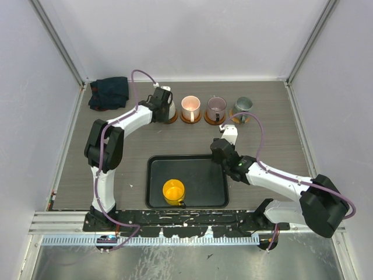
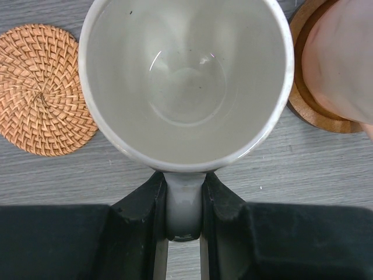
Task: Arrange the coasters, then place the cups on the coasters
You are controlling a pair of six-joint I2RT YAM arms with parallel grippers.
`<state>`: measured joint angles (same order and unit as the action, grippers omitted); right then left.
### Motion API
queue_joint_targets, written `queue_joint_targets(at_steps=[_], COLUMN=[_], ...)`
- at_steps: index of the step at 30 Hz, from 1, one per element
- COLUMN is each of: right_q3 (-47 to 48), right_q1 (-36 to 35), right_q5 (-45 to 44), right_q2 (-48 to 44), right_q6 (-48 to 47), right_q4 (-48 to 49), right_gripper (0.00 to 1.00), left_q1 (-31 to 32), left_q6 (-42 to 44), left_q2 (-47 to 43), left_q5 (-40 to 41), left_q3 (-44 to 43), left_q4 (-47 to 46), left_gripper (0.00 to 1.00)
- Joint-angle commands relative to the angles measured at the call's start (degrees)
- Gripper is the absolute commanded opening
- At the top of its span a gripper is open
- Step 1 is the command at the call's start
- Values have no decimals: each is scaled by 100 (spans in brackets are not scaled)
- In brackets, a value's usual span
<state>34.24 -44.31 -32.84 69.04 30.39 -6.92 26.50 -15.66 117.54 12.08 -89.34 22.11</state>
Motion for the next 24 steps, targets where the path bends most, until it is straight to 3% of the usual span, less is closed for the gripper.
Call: queue_joint_targets(at_steps=[1,8,24], right_q3=[119,109,127], right_q1=[-33,-30,-32], right_q5=[-48,-23,67], right_q2=[18,44,117], right_q6=[97,94,118], right_q4=[246,247,264], right_gripper=[43,44,43], left_q1=[6,4,16], left_q6=[-77,-80,-243], left_q2=[-152,-118,-146], left_q5=[24,83,83], left_q3=[-406,-366,-83], left_q4=[-434,-458,-513], left_gripper=[9,15,47])
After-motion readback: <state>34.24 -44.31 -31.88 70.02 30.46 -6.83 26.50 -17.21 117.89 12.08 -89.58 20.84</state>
